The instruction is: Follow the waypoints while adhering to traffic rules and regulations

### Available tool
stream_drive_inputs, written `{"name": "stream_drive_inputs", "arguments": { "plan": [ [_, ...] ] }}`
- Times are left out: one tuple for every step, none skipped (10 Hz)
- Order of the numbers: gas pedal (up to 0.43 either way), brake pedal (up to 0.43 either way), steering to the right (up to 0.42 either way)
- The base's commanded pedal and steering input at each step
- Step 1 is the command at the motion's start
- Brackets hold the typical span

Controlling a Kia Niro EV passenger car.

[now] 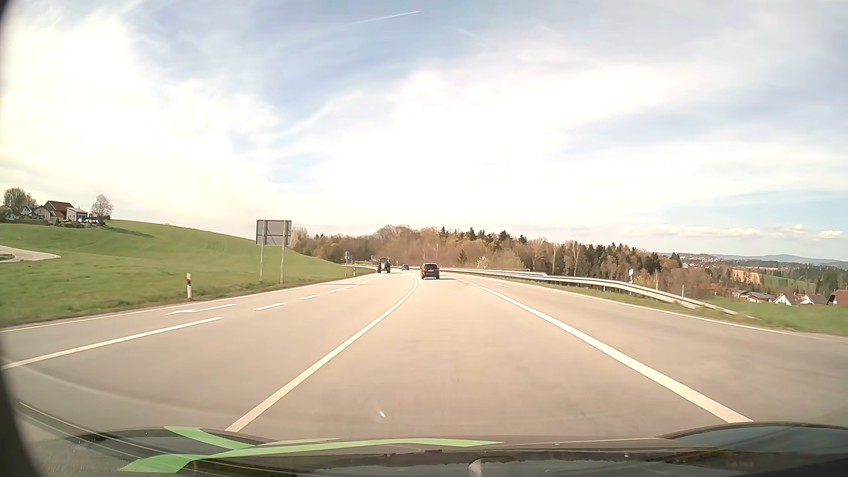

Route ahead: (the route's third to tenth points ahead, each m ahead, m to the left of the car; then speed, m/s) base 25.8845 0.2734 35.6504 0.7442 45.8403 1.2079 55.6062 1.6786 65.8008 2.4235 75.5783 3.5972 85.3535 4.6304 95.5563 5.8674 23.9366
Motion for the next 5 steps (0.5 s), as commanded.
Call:
{"name": "stream_drive_inputs", "arguments": {
  "plan": [
    [0.138,0.0,-0.009],
    [0.138,0.0,-0.009],
    [0.138,0.0,-0.01],
    [0.138,0.0,-0.01],
    [0.138,0.0,-0.01]
  ]
}}
